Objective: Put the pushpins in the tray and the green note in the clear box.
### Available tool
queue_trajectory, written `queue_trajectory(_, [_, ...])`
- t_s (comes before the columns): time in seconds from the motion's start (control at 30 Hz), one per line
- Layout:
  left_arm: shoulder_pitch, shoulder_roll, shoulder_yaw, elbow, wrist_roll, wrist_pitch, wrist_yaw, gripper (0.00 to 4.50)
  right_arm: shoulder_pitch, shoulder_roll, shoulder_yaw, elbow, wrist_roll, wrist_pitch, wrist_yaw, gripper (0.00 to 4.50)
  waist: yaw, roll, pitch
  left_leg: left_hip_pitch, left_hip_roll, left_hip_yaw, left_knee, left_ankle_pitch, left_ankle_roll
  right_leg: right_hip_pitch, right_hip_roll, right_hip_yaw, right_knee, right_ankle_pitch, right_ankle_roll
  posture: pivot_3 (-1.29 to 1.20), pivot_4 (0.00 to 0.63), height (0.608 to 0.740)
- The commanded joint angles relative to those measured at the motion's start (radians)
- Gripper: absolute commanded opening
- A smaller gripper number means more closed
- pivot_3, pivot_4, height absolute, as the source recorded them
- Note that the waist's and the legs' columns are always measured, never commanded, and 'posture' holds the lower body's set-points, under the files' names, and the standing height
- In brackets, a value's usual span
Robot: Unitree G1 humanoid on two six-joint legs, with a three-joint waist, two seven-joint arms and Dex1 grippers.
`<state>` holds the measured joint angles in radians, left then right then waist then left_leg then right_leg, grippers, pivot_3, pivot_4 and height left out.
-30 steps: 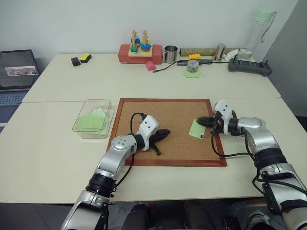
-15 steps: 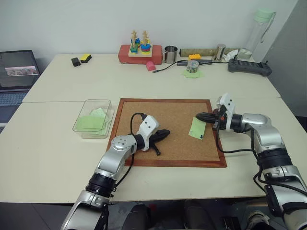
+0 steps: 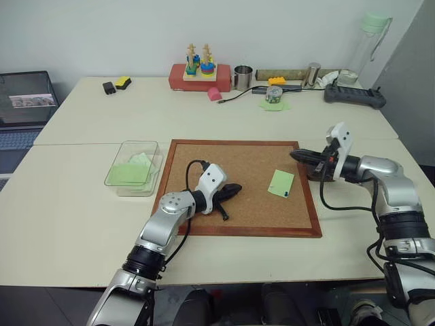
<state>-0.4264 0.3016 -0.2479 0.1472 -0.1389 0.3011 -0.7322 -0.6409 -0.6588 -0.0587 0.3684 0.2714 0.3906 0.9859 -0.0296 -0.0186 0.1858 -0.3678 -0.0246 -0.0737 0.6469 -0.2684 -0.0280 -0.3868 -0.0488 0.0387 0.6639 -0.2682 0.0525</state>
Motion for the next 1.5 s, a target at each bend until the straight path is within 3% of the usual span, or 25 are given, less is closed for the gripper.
queue_trajectory(0.03, [0.021, 0.0, -0.021, 0.036, 0.022, 0.038, -0.002, 0.0, -0.006, -0.055, -0.023, 0.037, -0.039, 0.009, -0.04, 0.01, 0.0, 0.0, 0.0, 0.0, 0.0, 0.0, 0.0, 0.0, 0.0, 0.0, 0.0, 0.0, 0.0, 0.0, 0.0, 0.0, 0.15, 0.74])
queue_trajectory(0.27, [0.011, -0.002, -0.034, 0.044, 0.029, 0.023, -0.014, 0.0, -0.01, -0.071, 0.0, 0.138, -0.102, 0.002, -0.109, 0.01, -0.001, 0.0, 0.0, 0.001, 0.0, 0.001, 0.0, 0.0, 0.0, 0.001, 0.0, 0.0, 0.0, 0.0, 0.0, 0.0, 0.15, 0.74])
queue_trajectory(0.63, [0.02, 0.011, -0.032, 0.038, 0.034, 0.021, -0.024, 0.0, -0.019, -0.063, -0.019, 0.14, -0.098, 0.005, -0.113, 2.11, 0.0, 0.0, 0.0, 0.001, 0.0, 0.0, 0.0, 0.0, 0.0, 0.001, 0.0, 0.0, 0.0, 0.0, 0.0, 0.0, 0.15, 0.74])
queue_trajectory(0.8, [0.018, 0.013, -0.031, 0.041, 0.038, 0.019, -0.023, 0.0, 0.025, -0.097, -0.035, -0.006, -0.042, 0.025, -0.027, 3.04, -0.001, 0.001, 0.0, 0.001, 0.0, 0.001, 0.0, 0.0, 0.0, 0.001, 0.0, 0.001, 0.0, 0.0, 0.0, 0.0, 0.15, 0.74])
queue_trajectory(0.97, [0.018, 0.019, -0.028, 0.042, 0.04, 0.015, -0.025, 0.0, 0.169, -0.162, 0.01, -0.266, 0.003, 0.048, 0.092, 3.04, 0.0, 0.001, -0.001, 0.0, 0.0, -0.001, 0.0, 0.0, 0.0, 0.001, 0.0, -0.001, -0.001, 0.0, 0.0, 0.0, 0.15, 0.74])
queue_trajectory(1.13, [0.019, 0.025, -0.027, 0.042, 0.043, 0.014, -0.029, 0.0, 0.264, -0.159, 0.053, -0.416, 0.006, 0.04, 0.108, 3.04, -0.003, 0.001, -0.001, 0.001, 0.0, 0.0, 0.0, 0.0, 0.0, 0.002, 0.0, 0.0, -0.001, 0.0, 0.001, 0.0, 0.15, 0.74])
queue_trajectory(1.5, [0.022, 0.028, -0.026, 0.039, 0.051, 0.016, -0.032, 0.0, 0.24, -0.042, 0.17, -0.343, -0.08, -0.055, 0.05, 3.04, -0.002, 0.001, -0.001, 0.002, 0.001, 0.0, 0.0, 0.0, 0.0, 0.002, 0.001, 0.0, -0.001, 0.0, 0.001, 0.0, 0.15, 0.74])
